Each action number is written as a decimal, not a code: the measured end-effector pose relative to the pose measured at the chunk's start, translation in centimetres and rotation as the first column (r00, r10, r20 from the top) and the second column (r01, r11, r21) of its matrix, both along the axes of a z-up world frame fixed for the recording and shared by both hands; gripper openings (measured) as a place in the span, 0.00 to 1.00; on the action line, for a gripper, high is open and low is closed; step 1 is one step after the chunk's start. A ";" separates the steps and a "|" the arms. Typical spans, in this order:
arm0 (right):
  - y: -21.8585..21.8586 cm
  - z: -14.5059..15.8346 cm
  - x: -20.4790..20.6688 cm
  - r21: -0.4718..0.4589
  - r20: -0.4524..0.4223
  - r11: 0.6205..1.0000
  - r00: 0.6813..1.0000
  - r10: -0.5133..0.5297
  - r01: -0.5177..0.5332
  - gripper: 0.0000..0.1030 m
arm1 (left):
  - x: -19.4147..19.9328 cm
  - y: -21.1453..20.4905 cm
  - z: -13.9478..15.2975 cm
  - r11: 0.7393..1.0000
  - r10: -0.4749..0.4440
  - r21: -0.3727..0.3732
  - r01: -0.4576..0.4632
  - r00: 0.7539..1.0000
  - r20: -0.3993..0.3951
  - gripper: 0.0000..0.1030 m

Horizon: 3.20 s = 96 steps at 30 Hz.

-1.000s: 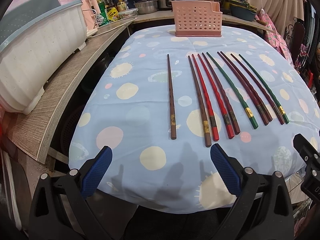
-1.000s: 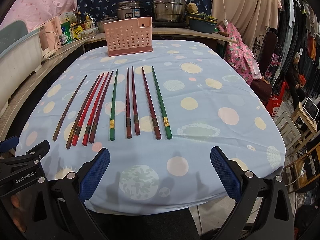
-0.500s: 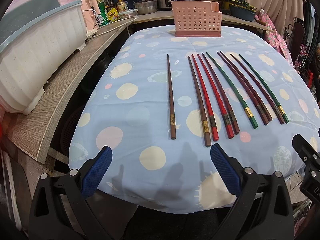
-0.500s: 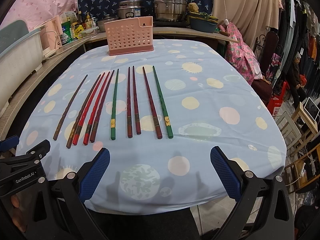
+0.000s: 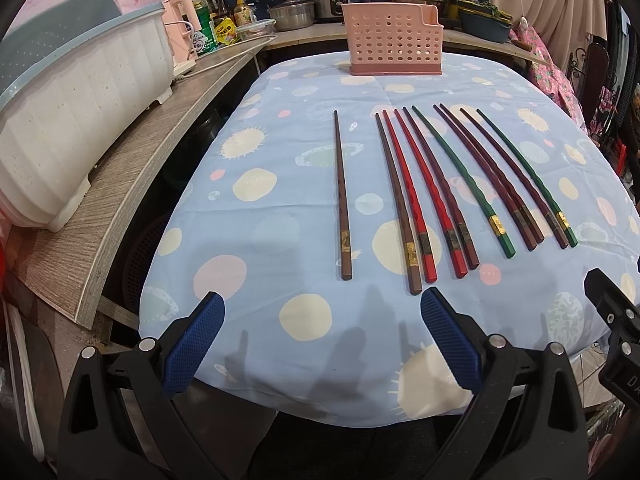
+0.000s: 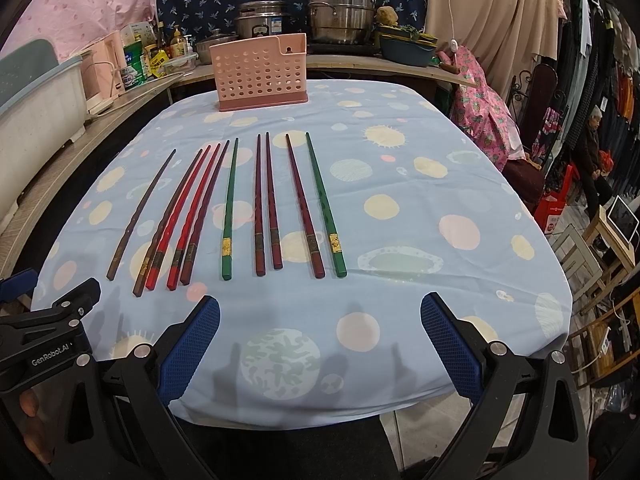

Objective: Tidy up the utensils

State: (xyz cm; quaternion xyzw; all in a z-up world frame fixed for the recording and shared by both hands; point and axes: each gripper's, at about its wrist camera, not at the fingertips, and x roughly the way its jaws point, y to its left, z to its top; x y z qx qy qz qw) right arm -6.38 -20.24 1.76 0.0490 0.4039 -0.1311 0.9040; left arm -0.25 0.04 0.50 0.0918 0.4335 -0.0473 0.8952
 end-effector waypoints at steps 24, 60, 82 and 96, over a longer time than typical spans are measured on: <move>0.4 0.2 0.0 -0.002 0.001 1.000 1.000 0.000 0.000 0.94 | 0.0 -0.3 0.2 1.000 -0.003 0.009 0.003 1.000 0.009 0.91; -3.7 -1.5 2.6 0.008 0.002 0.998 0.998 -0.056 0.056 0.93 | 4.6 1.9 -2.2 0.997 0.049 -0.063 -0.053 0.997 -0.053 0.91; -5.7 -4.0 8.0 0.121 -0.048 0.993 0.999 -0.003 0.009 0.43 | 6.7 1.6 -3.8 0.990 -0.013 -0.138 -0.001 0.995 -0.097 0.47; -5.8 -4.3 7.6 0.116 -0.059 0.993 0.997 0.043 -0.036 0.14 | 6.5 0.7 -3.4 0.980 -0.077 -0.190 0.052 0.990 -0.122 0.07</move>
